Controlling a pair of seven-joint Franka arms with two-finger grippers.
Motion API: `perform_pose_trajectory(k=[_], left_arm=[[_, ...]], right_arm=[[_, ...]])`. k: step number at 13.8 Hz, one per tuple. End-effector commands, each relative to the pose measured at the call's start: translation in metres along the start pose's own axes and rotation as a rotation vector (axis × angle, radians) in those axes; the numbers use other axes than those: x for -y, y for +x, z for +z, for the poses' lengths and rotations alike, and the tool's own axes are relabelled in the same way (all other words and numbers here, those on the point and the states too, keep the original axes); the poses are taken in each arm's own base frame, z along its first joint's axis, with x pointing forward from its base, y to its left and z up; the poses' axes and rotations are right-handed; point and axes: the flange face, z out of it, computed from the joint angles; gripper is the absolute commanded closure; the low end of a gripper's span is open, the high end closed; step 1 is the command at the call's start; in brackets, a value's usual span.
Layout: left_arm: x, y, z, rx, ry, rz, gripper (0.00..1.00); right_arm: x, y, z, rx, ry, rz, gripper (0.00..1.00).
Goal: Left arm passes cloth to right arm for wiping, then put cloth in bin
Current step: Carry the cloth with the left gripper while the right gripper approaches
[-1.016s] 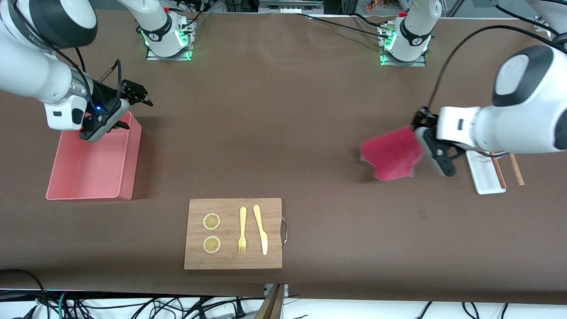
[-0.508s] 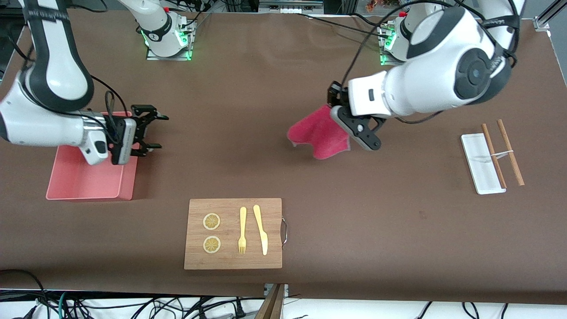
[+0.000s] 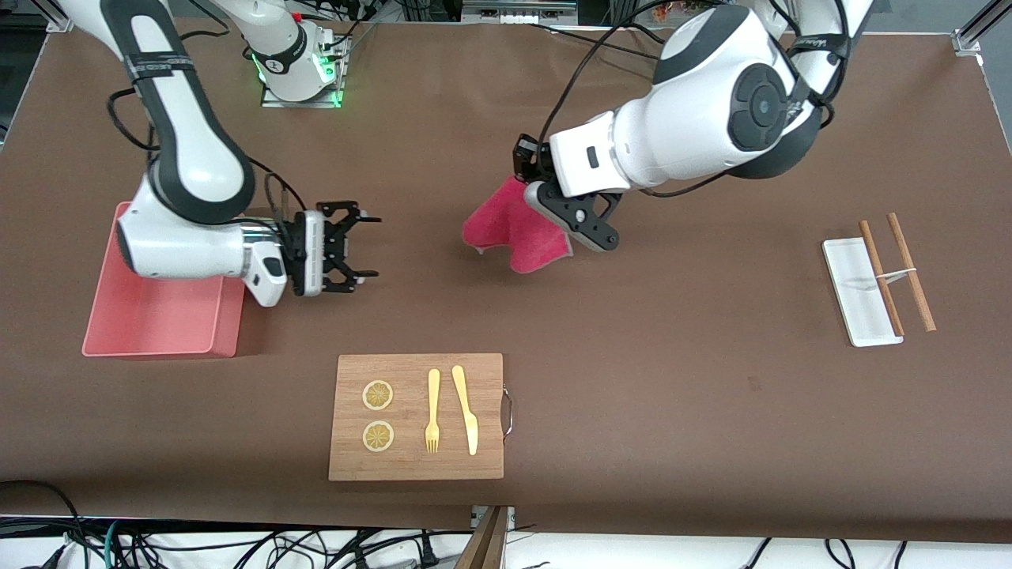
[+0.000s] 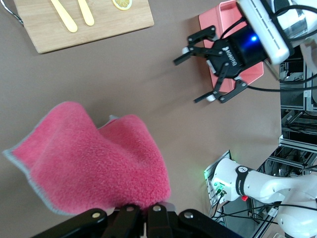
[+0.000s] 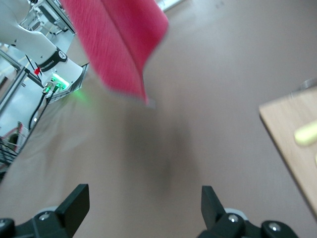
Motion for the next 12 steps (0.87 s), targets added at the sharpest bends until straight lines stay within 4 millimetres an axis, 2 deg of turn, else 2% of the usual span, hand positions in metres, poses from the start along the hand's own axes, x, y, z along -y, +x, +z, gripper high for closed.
perform_pose_trajectory(k=[1, 3, 6, 9, 12], left_arm=[[-0.003, 0.003, -0.008, -0.015, -0.025, -0.037, 1.0], [-0.011, 0.0, -0.004, -0.009, -0.026, -0.045, 1.0], [-0.012, 0.0, -0.004, -0.01, -0.024, -0.047, 1.0], [-0.012, 0.0, -0.004, -0.01, -0.024, -0.047, 1.0], [-0.011, 0.0, -0.005, -0.011, -0.022, -0.048, 1.0]], right_arm=[[0.007, 0.034, 0.031, -0.034, -0.042, -0.097, 0.0], [0.017, 0.056, 0.047, -0.061, -0.06, -0.105, 0.0], [0.03, 0.076, 0.071, -0.075, -0.075, -0.114, 0.0], [0.051, 0.104, 0.098, -0.076, -0.107, -0.089, 0.0], [0.058, 0.11, 0.111, -0.073, -0.12, -0.057, 0.0]])
